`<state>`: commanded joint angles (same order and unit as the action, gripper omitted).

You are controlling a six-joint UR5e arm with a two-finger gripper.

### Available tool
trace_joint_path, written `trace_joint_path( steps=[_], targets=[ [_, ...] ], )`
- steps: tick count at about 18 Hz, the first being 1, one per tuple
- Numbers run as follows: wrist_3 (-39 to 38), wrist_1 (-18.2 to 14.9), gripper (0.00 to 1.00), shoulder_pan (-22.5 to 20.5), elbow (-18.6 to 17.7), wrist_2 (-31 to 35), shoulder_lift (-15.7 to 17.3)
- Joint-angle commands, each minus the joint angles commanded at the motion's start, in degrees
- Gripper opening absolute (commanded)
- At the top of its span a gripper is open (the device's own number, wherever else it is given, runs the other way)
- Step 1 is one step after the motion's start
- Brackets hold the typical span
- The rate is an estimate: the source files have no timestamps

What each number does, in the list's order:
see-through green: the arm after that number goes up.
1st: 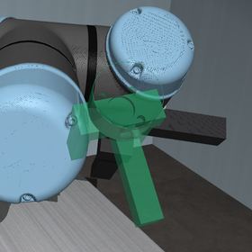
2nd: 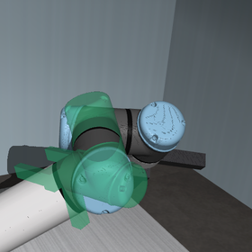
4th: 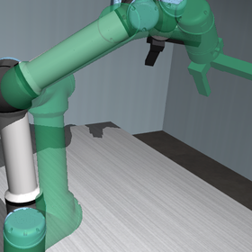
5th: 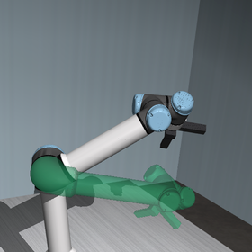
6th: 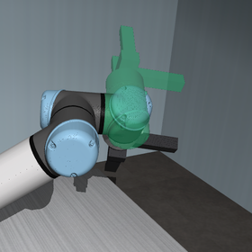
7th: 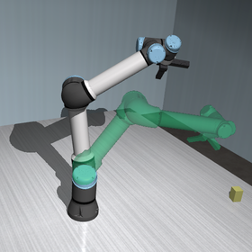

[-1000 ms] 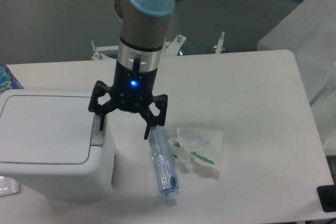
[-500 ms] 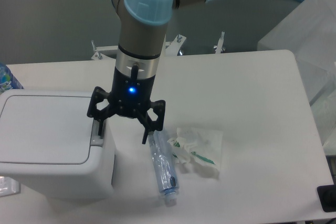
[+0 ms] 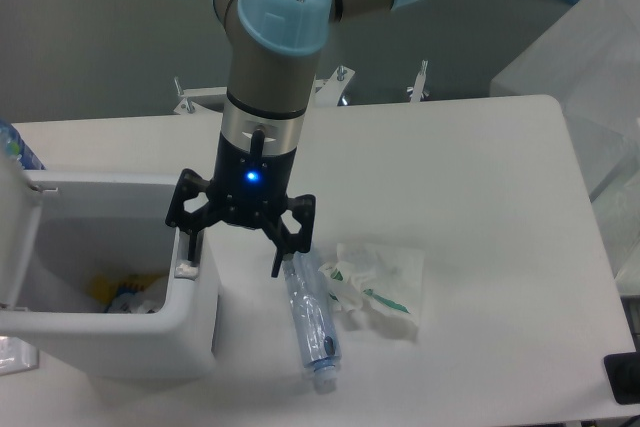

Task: Open the trash can
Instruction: 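Press the grey tab down with the gripper to pop the lid open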

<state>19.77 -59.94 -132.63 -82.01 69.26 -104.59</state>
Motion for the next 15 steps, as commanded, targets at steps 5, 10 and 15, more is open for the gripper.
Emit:
trace_joint_path(
  steps=[5, 10, 15],
  targets=[
    [2.10, 1.58, 1.00, -2.27, 4.04, -0.09, 0.35],
    [14.65, 1.15, 1.00, -6.84, 4.84, 7.61, 0.35],
    [26.97, 0.53, 1.00, -9.84, 4.49, 11.34, 0.35]
  ],
)
